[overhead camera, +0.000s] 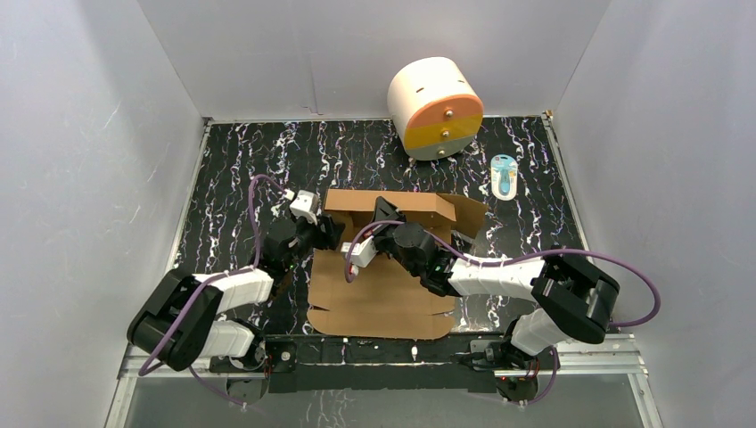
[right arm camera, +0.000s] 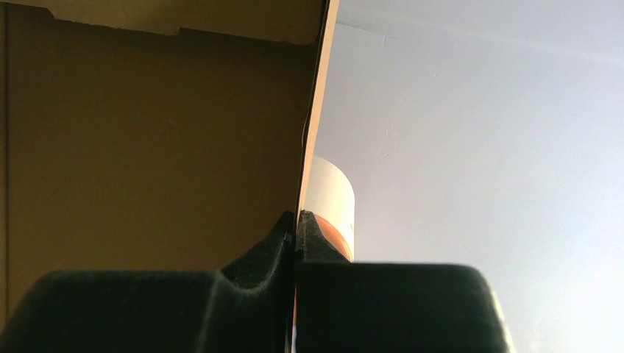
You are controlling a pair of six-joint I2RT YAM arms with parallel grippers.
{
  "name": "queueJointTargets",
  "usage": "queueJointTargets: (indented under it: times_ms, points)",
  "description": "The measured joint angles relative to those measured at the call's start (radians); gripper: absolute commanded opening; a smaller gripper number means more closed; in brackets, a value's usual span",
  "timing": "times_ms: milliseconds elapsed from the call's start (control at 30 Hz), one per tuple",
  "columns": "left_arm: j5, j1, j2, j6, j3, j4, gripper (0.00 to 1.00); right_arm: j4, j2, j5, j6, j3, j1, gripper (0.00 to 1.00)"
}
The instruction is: Fold the paper box
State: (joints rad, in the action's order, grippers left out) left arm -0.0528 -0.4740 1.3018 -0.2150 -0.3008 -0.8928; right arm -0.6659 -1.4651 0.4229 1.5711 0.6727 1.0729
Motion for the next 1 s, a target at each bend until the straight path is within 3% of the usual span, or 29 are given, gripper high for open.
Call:
queueJointTargets:
  times_ms: [533,1000]
  points:
    - [0.195,-0.084,0.134,-0.02,-0.001,-0.211,0.4,-0.002,0.0,-0.006,-0.035,0.0,0.0,0.0]
    - [0.388,-0.131,0.256,-0.005,0.0,-0.375,0.37,-0.002,0.005,-0.015,-0.063,0.0,-0.002,0.0]
